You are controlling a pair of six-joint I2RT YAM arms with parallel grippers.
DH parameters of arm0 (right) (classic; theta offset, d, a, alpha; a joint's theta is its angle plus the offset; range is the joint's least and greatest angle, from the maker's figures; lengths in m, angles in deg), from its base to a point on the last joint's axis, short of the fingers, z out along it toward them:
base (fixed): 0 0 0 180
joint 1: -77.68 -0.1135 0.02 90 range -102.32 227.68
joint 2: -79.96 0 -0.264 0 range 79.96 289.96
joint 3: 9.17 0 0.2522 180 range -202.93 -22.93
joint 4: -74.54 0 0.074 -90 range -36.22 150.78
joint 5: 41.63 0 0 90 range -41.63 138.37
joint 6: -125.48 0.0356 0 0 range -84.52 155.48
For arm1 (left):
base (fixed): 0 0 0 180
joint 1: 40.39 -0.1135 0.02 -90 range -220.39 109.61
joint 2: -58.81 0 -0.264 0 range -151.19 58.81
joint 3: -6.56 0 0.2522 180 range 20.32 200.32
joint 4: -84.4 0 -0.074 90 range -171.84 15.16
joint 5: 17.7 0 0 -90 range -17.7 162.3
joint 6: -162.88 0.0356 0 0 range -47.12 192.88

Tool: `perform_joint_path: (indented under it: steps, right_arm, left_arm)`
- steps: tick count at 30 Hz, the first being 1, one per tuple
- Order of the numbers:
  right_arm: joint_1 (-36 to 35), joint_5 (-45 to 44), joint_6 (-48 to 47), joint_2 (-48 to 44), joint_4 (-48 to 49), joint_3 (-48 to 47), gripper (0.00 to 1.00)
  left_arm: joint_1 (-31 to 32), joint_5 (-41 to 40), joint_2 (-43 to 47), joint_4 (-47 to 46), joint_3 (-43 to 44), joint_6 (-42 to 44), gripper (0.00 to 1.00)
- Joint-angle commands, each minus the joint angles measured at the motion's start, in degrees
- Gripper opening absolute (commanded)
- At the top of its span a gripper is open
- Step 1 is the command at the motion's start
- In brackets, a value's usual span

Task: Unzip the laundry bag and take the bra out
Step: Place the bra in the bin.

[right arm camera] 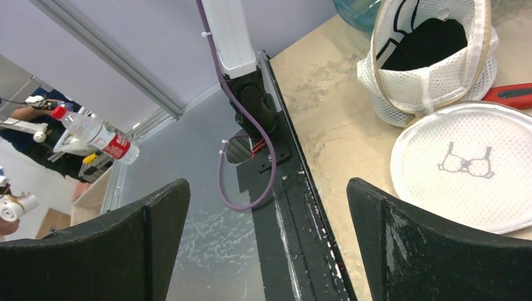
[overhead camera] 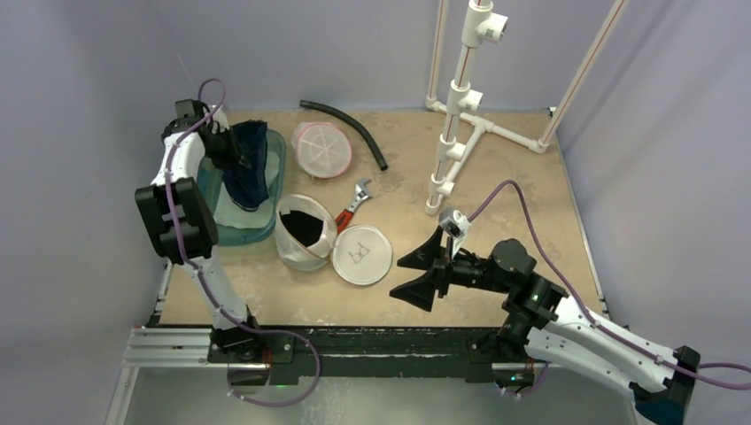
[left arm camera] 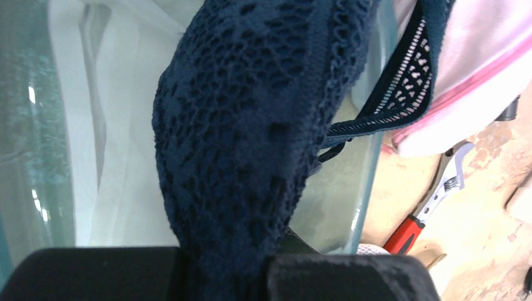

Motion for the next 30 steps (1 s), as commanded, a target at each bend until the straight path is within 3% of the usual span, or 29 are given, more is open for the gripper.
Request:
perform_joint_path:
  steps: [1, 4, 5, 7, 8, 13, 16, 20, 23, 26, 28, 30]
  right_arm:
    - [0.3, -1.2, -1.8, -0.8, 0.5, 0.1, 0.98]
    - [0.2, -1.1, -2.4, 0.5, 0.7, -0.2, 0.98]
    - [0.2, -1.1, -2.2, 0.9, 0.9, -0.1, 0.98]
    - [0.2, -0.9, -1.8, 1.3, 1.7, 0.1, 0.98]
    - [0.3, -0.9, -1.8, 1.6, 1.9, 0.1, 0.98]
    - [0.2, -1.7, -1.8, 1.8, 1.5, -0.6, 0.98]
    - [0.3, -3.2, -1.6, 1.8, 1.4, -0.8, 0.98]
    - [0.2, -6.6, -1.9, 2.7, 1.5, -1.4, 0.98]
    - [0.2, -9.7, -2.1, 5.3, 3.0, -2.5, 0.98]
    - [0.2, -11.0, -1.8, 10.4, 5.4, -3.5, 0.97]
    - [0.0, -12.5, -1.0, 15.8, 8.1, -4.0, 0.94]
    - [-0.8, -15.2, -0.5, 21.8, 10.2, -5.4, 0.92]
  left_arm:
    - [-0.1, 2.9, -2.4, 0.6, 2.0, 3.1, 0.0]
    - [-0.1, 0.3, -2.9, -0.3, -1.2, 2.8, 0.01]
    - [0.0, -1.0, -3.0, -0.4, -1.9, 2.5, 0.14]
    - [-0.1, -3.8, -2.5, -0.6, -2.7, 1.2, 0.77]
    - [-0.1, -5.0, -1.8, -1.0, -2.9, 0.8, 0.81]
    - [-0.1, -14.1, 4.9, 0.3, 2.1, -1.8, 0.88]
    - [-0.1, -20.8, 13.9, -2.0, 3.0, -4.9, 0.89]
    - [2.2, -26.8, 26.0, -4.1, 0.7, -8.0, 0.91]
    - [8.1, -32.2, 35.9, -5.2, -6.6, -13.2, 0.91]
    - [9.2, -28.3, 51.2, -15.5, -23.3, -22.6, 0.92]
    - [9.1, -19.3, 61.3, -27.8, -34.7, -29.5, 0.92]
    - [9.7, -9.3, 65.5, -32.2, -41.2, -34.8, 0.93]
